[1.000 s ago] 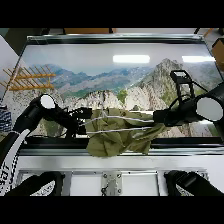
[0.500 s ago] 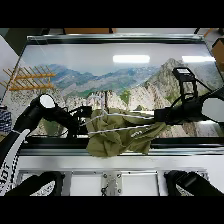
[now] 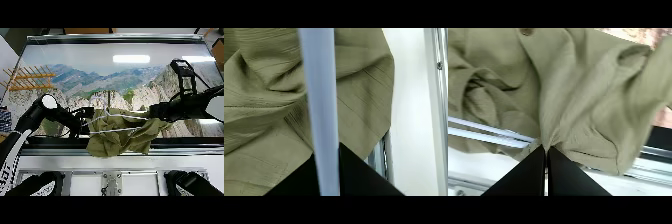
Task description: Fold the clothes and pants, and hang the long-sleeved shirts on hangers.
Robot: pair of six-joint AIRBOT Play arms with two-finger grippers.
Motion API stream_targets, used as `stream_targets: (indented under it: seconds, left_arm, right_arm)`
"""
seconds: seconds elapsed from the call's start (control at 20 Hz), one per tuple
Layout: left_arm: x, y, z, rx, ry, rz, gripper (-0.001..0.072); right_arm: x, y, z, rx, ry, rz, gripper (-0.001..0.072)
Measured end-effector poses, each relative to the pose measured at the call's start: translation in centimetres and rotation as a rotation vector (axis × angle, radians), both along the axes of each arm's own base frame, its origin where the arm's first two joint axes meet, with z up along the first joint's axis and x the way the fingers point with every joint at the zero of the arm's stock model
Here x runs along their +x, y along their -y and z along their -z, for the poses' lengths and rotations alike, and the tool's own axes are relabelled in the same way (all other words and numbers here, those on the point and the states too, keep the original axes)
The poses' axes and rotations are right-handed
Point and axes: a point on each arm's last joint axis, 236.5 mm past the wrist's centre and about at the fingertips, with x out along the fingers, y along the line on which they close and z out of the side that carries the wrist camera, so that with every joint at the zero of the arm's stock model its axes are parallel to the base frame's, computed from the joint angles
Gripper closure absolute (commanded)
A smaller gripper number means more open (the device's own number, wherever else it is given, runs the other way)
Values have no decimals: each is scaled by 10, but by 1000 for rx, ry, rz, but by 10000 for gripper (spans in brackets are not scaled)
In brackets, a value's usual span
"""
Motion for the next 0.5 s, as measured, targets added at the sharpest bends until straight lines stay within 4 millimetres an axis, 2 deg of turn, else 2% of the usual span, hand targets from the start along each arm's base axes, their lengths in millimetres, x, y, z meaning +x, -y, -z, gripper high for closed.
stream_targets:
  seconds: [0.25, 0.5]
  left_arm:
    - [1, 1, 0, -3, 2, -3, 698]
    - [1, 1, 0, -3, 2, -3, 697]
  right_arm:
    - [-3, -40, -11, 137, 18, -75, 699]
    - [-5, -90, -21, 238, 72, -173, 699]
